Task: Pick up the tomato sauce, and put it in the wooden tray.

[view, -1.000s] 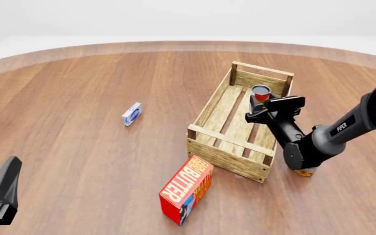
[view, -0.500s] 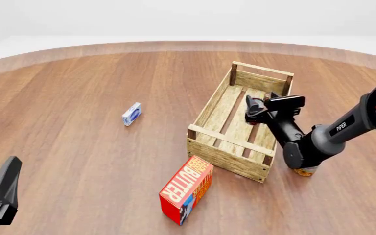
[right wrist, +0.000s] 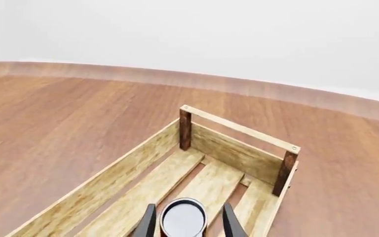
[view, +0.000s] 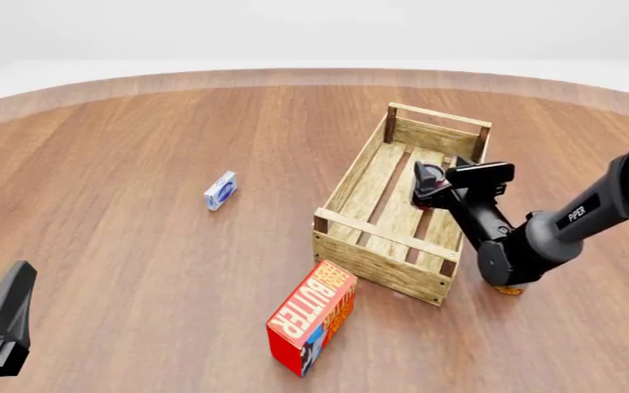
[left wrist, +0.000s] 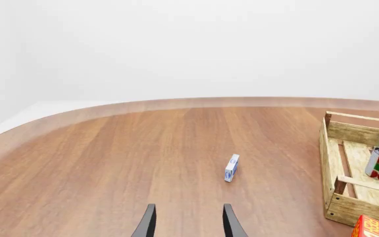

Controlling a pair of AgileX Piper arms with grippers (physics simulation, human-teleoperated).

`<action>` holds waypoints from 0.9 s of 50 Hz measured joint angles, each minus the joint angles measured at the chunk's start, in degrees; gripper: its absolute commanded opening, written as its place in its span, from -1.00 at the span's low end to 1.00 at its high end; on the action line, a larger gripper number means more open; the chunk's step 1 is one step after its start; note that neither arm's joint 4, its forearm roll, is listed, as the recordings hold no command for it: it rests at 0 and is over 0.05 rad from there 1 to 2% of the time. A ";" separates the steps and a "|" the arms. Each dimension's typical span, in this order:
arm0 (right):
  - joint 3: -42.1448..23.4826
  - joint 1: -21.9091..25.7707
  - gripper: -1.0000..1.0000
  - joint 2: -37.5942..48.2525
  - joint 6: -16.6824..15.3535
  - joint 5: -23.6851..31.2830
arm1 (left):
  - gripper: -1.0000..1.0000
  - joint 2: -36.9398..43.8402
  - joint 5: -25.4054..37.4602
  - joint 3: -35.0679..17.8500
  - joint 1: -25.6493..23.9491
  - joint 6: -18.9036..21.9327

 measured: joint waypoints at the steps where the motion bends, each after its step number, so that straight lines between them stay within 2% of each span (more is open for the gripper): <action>1: 0.14 0.00 1.00 -0.07 0.02 -0.04 | 1.00 0.00 0.00 0.00 0.00 0.00; 24: 3.91 0.19 1.00 -3.08 0.77 -0.72 | 1.00 0.00 0.00 0.00 0.00 0.00; 45: 8.05 -0.06 1.00 -12.59 0.49 3.39 | 1.00 0.00 0.00 0.00 0.00 0.00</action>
